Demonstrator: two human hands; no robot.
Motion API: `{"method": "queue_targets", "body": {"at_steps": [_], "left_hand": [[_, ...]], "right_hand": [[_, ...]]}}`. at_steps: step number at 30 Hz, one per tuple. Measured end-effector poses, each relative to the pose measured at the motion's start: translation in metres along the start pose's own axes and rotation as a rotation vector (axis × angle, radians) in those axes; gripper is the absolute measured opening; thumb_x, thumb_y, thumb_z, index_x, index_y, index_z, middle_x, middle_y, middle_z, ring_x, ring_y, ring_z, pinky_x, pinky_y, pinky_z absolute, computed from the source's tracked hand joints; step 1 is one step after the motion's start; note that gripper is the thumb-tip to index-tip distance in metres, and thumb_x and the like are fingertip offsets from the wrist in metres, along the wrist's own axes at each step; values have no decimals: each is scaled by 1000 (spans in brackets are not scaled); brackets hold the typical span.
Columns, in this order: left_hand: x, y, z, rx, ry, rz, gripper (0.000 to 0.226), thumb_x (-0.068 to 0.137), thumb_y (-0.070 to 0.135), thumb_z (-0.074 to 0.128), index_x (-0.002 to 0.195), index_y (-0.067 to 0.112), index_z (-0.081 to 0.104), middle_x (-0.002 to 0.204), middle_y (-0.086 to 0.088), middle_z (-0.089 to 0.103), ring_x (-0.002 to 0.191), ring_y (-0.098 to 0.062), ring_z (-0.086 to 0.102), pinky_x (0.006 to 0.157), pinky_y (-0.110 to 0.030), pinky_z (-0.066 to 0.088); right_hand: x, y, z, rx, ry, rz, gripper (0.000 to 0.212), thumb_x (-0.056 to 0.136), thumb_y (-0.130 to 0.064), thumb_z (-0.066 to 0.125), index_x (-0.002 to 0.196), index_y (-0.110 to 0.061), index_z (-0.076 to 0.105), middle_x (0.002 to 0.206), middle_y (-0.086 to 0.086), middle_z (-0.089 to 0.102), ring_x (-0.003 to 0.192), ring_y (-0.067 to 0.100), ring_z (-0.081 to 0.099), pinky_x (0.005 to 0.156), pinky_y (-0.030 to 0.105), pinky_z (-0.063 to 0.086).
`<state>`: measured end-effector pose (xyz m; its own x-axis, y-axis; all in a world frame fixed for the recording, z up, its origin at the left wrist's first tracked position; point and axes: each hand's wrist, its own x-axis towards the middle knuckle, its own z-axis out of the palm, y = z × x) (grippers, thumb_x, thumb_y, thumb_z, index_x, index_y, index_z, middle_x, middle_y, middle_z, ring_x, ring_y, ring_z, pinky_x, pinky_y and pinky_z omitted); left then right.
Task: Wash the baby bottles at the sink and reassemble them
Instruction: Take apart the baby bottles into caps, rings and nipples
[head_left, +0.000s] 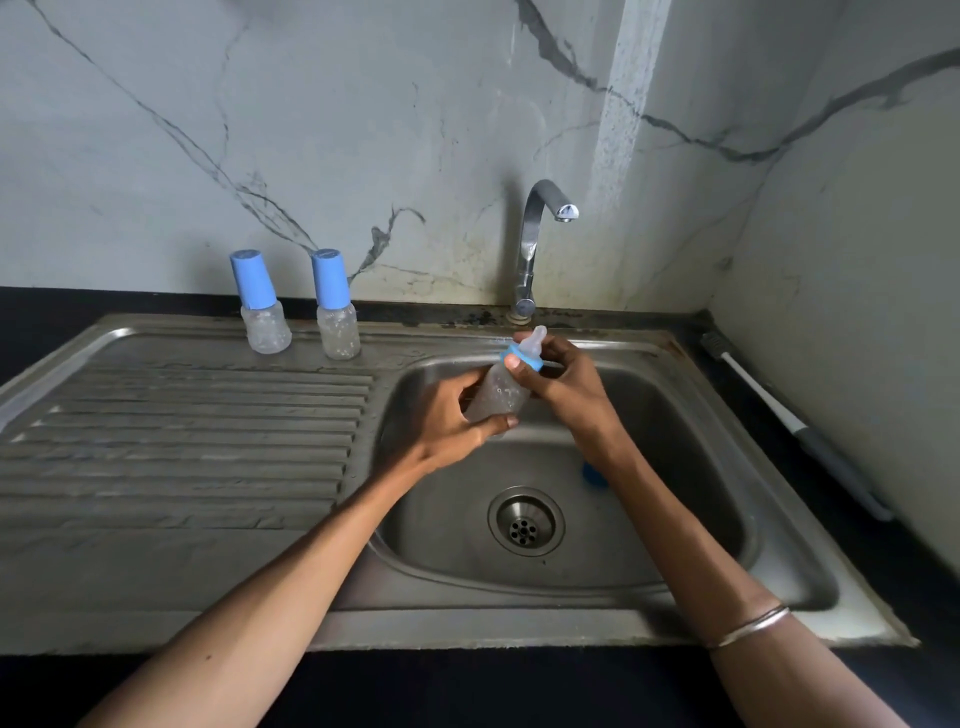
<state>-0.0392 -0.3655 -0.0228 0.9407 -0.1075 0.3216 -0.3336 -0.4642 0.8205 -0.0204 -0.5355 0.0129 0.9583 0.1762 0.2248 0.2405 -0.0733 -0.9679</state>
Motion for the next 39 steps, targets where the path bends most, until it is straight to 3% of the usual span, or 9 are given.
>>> {"method": "queue_targets", "body": {"at_steps": [2,6,11,17,21,24,30,34,39], "left_hand": [[-1,0,1,-17,-5,-5,67,67,42,83,126,17,64,112,4,73,100,-9,69,90,-39,57],[1,-6,-2,-59,3,-30,68,66,43,84,127,20,63,112,5,73,100,-10,70,92,-42,57],[1,-7,1,-57,-4,-21,74,63,50,83,128,21,62,114,6,72,102,-8,69,93,-40,57],[1,-8,6,-56,5,-11,74,62,49,82,127,17,62,114,3,72,102,-8,69,92,-35,57],[2,-11,6,-77,-6,-18,72,66,38,86,130,17,61,116,3,71,104,-8,69,95,-35,56],[3,-12,4,-76,-2,-46,67,70,33,88,129,20,59,116,4,71,103,-7,68,94,-36,57],[2,-12,-1,95,89,-83,63,61,47,87,116,29,61,107,13,69,97,-2,66,84,-24,55],[10,-22,-3,106,278,-192,60,49,53,80,102,32,62,90,14,70,81,-4,68,77,-34,59],[19,-46,4,293,190,-277,69,48,47,83,111,28,63,100,7,71,90,-13,68,80,-35,58]], "right_hand": [[2,2,-4,6,0,10,55,77,-35,80,125,-18,59,117,1,68,111,18,65,97,42,53],[5,2,-14,183,-176,26,51,92,-5,63,140,-11,45,133,7,61,123,24,58,103,37,48],[1,-3,-5,35,-41,24,57,80,-32,79,131,-20,55,122,1,65,112,16,63,93,32,54],[2,-6,-9,35,21,-30,46,81,-17,79,123,-12,60,113,2,70,106,14,66,85,24,53],[4,-7,-17,177,-71,-51,43,92,-14,65,133,-10,56,130,6,63,123,20,58,105,36,46],[4,-8,-21,144,-41,-51,43,91,-21,67,133,-17,58,129,1,64,123,18,57,109,42,42],[2,-7,-25,141,14,-39,34,90,-21,69,124,-18,65,117,-1,69,110,14,62,97,33,49],[3,-4,-26,124,28,-31,32,89,-19,70,121,-16,67,114,-9,71,104,9,64,90,28,52],[8,9,-29,-16,106,-14,34,84,-23,76,117,-18,68,110,-11,70,102,5,65,89,27,55]]}}
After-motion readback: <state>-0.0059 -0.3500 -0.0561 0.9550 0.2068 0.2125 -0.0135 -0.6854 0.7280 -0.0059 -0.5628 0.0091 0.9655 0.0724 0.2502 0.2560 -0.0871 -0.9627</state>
